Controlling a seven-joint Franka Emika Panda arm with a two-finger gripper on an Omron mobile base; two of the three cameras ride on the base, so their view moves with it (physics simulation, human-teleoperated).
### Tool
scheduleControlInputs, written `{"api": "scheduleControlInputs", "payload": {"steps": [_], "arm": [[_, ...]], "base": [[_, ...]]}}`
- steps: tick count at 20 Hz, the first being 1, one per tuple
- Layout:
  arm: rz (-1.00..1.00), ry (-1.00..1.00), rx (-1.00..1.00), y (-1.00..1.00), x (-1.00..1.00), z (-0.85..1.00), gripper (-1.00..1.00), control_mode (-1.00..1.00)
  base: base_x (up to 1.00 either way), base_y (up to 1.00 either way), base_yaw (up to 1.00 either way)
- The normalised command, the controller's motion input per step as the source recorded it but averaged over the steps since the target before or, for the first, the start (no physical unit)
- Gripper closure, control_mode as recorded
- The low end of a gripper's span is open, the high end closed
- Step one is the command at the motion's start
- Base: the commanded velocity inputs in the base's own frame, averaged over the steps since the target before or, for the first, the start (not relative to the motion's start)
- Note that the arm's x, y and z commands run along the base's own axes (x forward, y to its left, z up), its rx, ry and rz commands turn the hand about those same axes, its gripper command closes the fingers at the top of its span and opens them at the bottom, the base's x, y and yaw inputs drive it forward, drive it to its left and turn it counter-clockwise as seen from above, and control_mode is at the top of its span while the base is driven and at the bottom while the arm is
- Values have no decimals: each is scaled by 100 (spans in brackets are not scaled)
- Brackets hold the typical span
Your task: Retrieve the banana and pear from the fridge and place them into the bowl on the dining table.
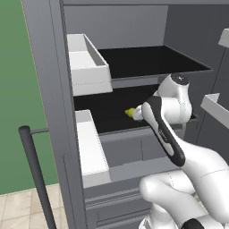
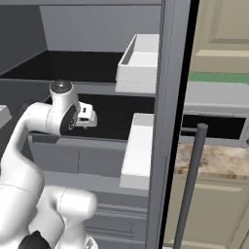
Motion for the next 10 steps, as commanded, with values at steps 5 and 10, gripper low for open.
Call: {"api": "scheduleControlInputs", "payload": {"steps": [5,10], "arm": [[0,0,0,0,43,-16,-100,-100],[0,0,0,5,41,-23,-100,-100]], "base": [[0,0,0],[0,0,0]]}}
